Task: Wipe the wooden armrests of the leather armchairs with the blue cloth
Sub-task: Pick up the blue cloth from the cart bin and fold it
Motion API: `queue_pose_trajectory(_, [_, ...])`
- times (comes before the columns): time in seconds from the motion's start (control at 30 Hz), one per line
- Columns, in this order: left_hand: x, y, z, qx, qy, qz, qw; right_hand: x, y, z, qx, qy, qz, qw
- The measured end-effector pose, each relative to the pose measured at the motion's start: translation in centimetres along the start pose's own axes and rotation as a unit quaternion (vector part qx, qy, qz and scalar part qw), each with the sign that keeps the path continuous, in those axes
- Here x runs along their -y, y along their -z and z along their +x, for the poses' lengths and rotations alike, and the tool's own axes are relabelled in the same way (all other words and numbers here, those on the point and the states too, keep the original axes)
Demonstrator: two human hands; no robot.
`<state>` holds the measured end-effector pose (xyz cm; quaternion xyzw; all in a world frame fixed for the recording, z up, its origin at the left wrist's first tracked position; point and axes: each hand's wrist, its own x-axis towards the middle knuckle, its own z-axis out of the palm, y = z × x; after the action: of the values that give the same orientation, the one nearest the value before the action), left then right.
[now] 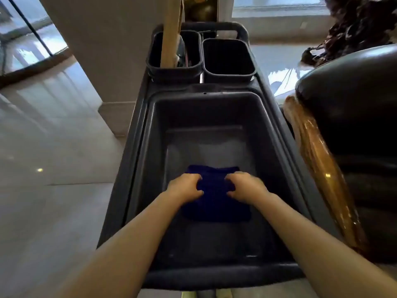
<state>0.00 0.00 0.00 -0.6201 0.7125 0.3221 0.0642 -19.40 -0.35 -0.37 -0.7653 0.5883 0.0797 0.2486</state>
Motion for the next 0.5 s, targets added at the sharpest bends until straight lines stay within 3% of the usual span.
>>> queue_pose_trajectory(0.17, [0.5, -3.3, 1.2, 0.000, 0.014, 0.041, 0.999, -0.6, -3.3, 0.4, -0.022, -0.014, -0.030, 0.999])
queue_pose_trajectory(0.37, [1.4, -5.6, 1.3, -0.095, 0.005, -0.048, 0.994, -1.5, -4.6, 0.6, -0.075, -0.017, 0.040, 0.996])
queue_pose_trajectory(0.5, [1.5, -5.6, 1.0, -0.108, 0.025, -0.116, 0.987, -1.7, -4.5, 0.5, -0.083, -0.041, 0.087, 0.992])
